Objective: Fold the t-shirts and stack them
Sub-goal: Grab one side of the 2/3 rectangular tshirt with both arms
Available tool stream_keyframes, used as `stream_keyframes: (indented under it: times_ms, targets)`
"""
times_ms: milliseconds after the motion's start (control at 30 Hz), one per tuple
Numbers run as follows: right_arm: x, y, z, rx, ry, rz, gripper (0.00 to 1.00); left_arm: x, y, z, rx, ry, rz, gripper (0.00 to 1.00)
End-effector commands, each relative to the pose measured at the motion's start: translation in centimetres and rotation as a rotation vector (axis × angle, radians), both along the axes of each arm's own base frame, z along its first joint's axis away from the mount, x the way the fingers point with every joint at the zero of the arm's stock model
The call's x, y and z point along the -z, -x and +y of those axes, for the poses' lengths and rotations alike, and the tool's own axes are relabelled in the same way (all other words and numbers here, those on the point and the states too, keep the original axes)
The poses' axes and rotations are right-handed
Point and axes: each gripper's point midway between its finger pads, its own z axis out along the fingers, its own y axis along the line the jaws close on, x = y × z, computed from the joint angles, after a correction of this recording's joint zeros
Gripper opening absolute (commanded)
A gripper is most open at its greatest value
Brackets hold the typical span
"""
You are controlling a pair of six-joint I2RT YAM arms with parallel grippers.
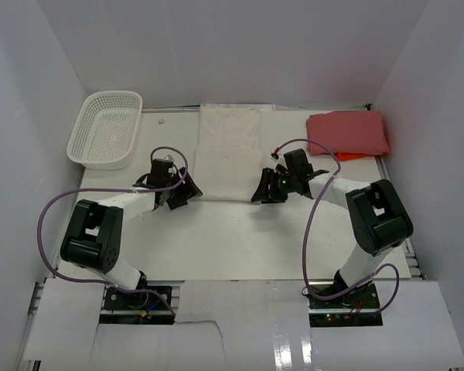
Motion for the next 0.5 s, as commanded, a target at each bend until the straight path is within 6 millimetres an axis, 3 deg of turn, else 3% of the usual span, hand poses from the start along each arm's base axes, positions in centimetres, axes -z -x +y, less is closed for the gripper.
stream_keyframes:
  times_ms: [0, 467]
  targets:
    - [0.8, -0.8, 0.2, 0.048, -0.001, -0.008, 0.56, 0.0, -0.7, -0.3, 0.003, 0.013, -0.023, 0.77]
    - [2.7, -2.6, 0.5, 0.099, 0.014, 0.009, 0.54, 0.7, -1.6, -0.2, 0.000, -0.003, -0.018, 0.77]
